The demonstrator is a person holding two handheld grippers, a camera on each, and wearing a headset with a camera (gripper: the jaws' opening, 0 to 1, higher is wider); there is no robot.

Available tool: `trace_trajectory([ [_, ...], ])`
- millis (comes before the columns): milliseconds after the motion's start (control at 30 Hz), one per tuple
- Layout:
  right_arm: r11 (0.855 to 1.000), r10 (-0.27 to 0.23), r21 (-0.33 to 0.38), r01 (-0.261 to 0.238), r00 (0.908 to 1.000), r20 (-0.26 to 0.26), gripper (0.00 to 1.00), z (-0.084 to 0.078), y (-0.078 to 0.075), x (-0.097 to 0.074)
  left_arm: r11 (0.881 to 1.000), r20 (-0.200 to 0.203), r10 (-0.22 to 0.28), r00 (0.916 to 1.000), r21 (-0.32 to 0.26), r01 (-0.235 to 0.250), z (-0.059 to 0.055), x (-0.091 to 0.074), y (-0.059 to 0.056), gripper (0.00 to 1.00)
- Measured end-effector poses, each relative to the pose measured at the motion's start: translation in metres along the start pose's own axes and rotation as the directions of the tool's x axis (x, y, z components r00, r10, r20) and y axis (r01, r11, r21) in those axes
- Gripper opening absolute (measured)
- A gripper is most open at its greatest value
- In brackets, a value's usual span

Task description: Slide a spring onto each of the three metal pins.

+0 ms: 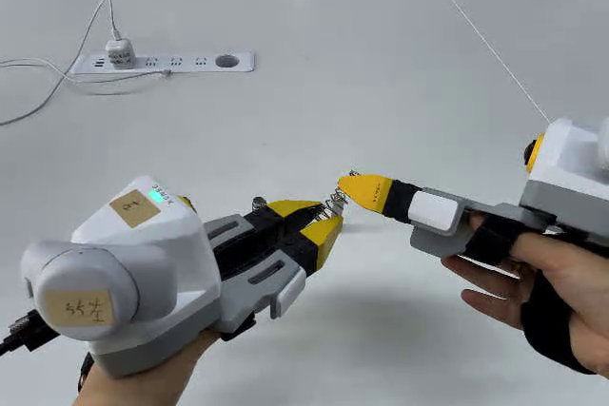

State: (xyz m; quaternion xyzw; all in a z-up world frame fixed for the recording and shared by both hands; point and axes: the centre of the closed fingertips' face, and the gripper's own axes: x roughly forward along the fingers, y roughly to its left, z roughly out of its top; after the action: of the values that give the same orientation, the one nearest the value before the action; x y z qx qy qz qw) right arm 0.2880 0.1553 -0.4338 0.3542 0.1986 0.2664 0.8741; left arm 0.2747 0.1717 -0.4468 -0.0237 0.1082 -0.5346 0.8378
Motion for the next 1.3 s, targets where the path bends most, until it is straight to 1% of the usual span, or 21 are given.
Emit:
trace_trajectory([
  [200,1.0,0.007,0.004,-0.007,1.0,0.006,0.12,0.0,0.001,0.001,1.0,-0.003,0.002,1.0,0.01,-0.002,0.0,0.0,0.001,0.11],
  [267,1.0,0.006,-0.01,-0.006,0.9999,0.009,0.12,0.0,0.002,0.001,1.0,-0.01,0.004,0.9999,0.015,-0.004,-0.001,0.0,0.001,0.11],
  [333,1.0,0.008,-0.015,-0.007,0.9999,0.012,0.12,0.001,0.003,0.001,1.0,-0.032,0.008,0.9995,0.02,-0.007,-0.004,0.0,0.002,0.12],
  [367,0.999,0.0,-0.034,0.0,0.9999,0.012,0.11,0.001,0.002,0.002,1.0,-0.037,0.008,0.9993,0.021,-0.007,-0.005,0.0,0.002,0.12],
  [400,0.997,-0.018,-0.068,0.019,0.9998,0.007,0.11,0.001,-0.002,0.001,1.0,-0.037,0.008,0.9993,0.023,-0.007,-0.005,0.0,0.002,0.12],
  [500,0.997,-0.008,-0.07,0.009,0.9999,0.011,0.11,0.002,0.0,0.002,1.0,-0.041,0.003,0.9992,0.029,-0.002,-0.005,0.0,0.001,0.13],
  [567,0.995,-0.028,-0.097,0.03,0.9994,0.018,0.11,0.004,-0.003,0.002,0.999,-0.057,0.013,0.9983,0.036,-0.011,-0.008,0.0,0.002,0.17],
  [600,0.992,-0.043,-0.117,0.045,0.9989,0.02,0.11,0.005,-0.005,0.002,0.999,-0.065,0.015,0.9978,0.037,-0.012,-0.009,0.0,0.003,0.18],
  [633,0.989,-0.049,-0.141,0.051,0.9986,0.019,0.11,0.007,-0.005,0.002,0.999,-0.077,0.021,0.9968,0.043,-0.018,-0.011,-0.001,0.004,0.19],
  [667,0.987,-0.053,-0.149,0.055,0.9985,0.017,0.11,0.007,-0.006,0.003,0.998,-0.088,0.028,0.9957,0.052,-0.023,-0.013,-0.002,0.005,0.2],
  [733,0.982,-0.063,-0.177,0.065,0.9978,0.019,0.11,0.009,-0.007,0.003,0.997,-0.113,0.046,0.9925,0.06,-0.039,-0.016,-0.005,0.009,0.26],
  [767,0.981,-0.067,-0.184,0.068,0.9977,0.013,0.11,0.008,-0.007,0.003,0.997,-0.113,0.048,0.9924,0.06,-0.042,-0.016,-0.005,0.01,0.27],
  [800,0.969,-0.084,-0.232,0.084,0.9964,0.009,0.11,0.009,-0.01,0.003,0.997,-0.112,0.055,0.9922,0.061,-0.048,-0.016,-0.008,0.013,0.27],
  [867,0.956,-0.102,-0.275,0.099,0.9948,0.004,0.11,0.008,-0.013,0.003,0.996,-0.114,0.07,0.991,0.065,-0.063,-0.015,-0.01,0.018,0.29],
  [933,0.951,-0.101,-0.294,0.098,0.9949,0.007,0.11,0.009,-0.011,0.004,0.995,-0.117,0.084,0.9896,0.063,-0.077,-0.015,-0.013,0.023,0.31],
  [967,0.944,-0.104,-0.313,0.1,0.9945,0.004,0.11,0.009,-0.011,0.005,0.995,-0.12,0.091,0.9887,0.063,-0.084,-0.015,-0.015,0.025,0.32],
  [1033,0.937,-0.108,-0.334,0.103,0.9941,0.004,0.11,0.009,-0.011,0.006,0.994,-0.125,0.102,0.9869,0.063,-0.095,-0.016,-0.017,0.029,0.35],
  [1067,0.931,-0.114,-0.35,0.108,0.9935,0.005,0.11,0.01,-0.012,0.007,0.993,-0.129,0.106,0.986,0.066,-0.098,-0.016,-0.018,0.03,0.36],
  [1133,0.923,-0.126,-0.367,0.118,0.9921,0.004,0.11,0.01,-0.014,0.008,0.991,-0.137,0.118,0.9835,0.081,-0.108,-0.017,-0.021,0.033,0.38],
  [1300,0.915,-0.139,-0.38,0.134,0.9902,0.014,0.11,0.013,-0.019,0.009,0.989,-0.151,0.133,0.9795,0.086,-0.121,-0.02,-0.027,0.036,0.45],
])
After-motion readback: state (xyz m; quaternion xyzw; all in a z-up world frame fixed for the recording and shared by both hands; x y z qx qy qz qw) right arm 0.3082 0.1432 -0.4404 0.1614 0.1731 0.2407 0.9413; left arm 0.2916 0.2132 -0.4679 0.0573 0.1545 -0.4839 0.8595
